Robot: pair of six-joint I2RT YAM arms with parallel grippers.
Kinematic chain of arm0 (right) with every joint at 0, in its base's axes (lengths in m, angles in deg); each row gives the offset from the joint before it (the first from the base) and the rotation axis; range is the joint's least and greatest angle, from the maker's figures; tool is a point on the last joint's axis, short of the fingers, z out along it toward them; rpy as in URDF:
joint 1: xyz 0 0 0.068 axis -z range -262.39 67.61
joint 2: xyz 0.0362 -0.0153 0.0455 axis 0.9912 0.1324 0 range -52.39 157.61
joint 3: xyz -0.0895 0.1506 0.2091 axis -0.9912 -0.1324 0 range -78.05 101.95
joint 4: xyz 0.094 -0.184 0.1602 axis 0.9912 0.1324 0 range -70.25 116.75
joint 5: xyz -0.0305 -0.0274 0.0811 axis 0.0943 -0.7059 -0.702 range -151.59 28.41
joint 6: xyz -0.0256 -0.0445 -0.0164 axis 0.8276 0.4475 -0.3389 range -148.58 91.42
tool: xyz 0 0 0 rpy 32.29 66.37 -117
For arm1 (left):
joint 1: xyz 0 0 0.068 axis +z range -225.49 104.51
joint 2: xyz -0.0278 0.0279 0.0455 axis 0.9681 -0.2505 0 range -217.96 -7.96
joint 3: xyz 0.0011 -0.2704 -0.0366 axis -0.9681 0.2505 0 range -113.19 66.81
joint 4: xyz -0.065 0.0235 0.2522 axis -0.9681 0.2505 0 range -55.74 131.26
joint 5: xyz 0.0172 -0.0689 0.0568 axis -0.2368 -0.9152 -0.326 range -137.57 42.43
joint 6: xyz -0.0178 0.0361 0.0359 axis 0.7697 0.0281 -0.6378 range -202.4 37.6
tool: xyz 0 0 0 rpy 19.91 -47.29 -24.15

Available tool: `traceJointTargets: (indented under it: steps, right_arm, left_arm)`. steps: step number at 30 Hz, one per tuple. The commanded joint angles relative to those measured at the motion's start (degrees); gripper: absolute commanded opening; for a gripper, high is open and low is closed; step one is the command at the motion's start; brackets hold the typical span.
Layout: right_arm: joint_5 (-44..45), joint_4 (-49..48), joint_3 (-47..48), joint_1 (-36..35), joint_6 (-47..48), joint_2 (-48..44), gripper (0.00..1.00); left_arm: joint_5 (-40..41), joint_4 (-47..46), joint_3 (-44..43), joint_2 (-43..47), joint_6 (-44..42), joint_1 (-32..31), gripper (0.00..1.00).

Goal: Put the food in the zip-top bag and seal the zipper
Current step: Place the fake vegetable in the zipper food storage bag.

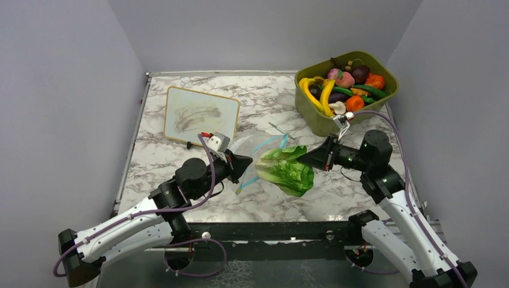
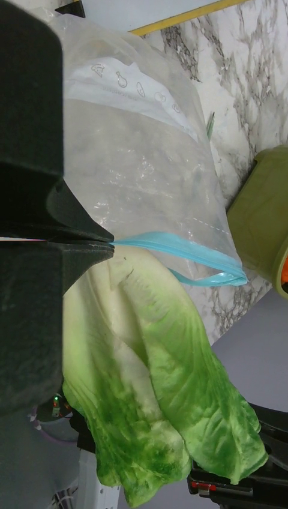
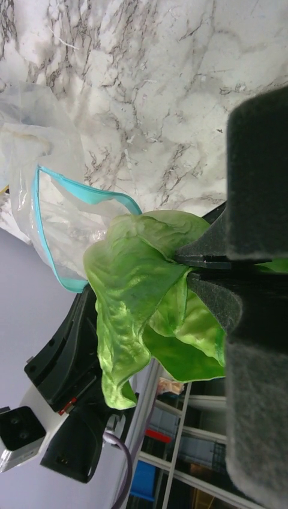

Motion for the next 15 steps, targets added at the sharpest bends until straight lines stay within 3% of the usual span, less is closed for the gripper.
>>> traceJointTargets:
  steps: [1, 15]
  right_arm:
    - [1.34, -7.86, -2.03, -0.26, -6.59, -1.92, 0.01]
    - [11.37, -8.28, -5.00, -0.25, -17.07, -5.49, 0.01]
  left_arm:
    - [-2.14, -3.73, 1.40, 0.15, 1.44, -0.10, 0.00]
    - [-4.93, -10.24, 4.43, -0.39, 6.34, -0.09, 0.00]
